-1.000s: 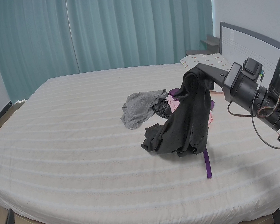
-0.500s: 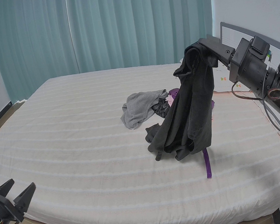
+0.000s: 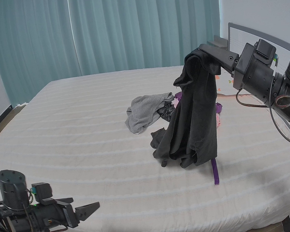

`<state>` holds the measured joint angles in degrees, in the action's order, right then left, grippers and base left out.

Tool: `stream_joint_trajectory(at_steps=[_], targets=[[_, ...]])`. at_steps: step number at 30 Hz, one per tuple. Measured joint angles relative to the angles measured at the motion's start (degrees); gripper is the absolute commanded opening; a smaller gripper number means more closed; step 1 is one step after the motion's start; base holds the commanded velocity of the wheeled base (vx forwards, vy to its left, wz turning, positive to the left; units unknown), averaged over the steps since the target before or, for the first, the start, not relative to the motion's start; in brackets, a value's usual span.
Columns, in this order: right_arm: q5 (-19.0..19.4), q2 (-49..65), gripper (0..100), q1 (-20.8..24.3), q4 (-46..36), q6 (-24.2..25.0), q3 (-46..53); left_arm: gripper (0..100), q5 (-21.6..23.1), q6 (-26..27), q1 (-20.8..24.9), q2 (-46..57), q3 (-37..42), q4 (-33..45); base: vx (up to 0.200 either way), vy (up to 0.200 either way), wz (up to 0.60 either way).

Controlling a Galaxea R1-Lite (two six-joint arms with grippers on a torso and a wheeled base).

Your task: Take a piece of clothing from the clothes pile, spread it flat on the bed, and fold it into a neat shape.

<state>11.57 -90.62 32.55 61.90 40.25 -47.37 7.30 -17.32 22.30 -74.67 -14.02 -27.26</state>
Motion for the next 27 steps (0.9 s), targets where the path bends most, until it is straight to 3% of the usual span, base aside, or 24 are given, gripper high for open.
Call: stream_joint_trajectory(at_steps=[6, 11, 18, 27], targets=[[0.2, -0.3, 0, -0.5, -0.3, -0.2, -0.2, 100, -1.4, -3.4, 5.4, -12.2, -3.4, -4.8, 0.0, 0.0, 0.0], [0.3, -0.6, 0, -1.0, -0.5, -0.2, -0.3, 100, -6.4, -6.8, 9.0, -23.9, -8.7, -10.5, 0.0, 0.0, 0.0], [0.3, -0.6, 0, -1.6, -0.6, -0.2, -0.5, 100, -12.8, -9.2, 13.6, -40.5, -21.2, -14.7, 0.0, 0.0, 0.0], [0.3, -0.4, 0, -1.9, -0.6, -0.3, -1.3, 100, -14.8, -9.3, 15.7, -53.8, -36.3, -16.7, 0.0, 0.0, 0.0]])
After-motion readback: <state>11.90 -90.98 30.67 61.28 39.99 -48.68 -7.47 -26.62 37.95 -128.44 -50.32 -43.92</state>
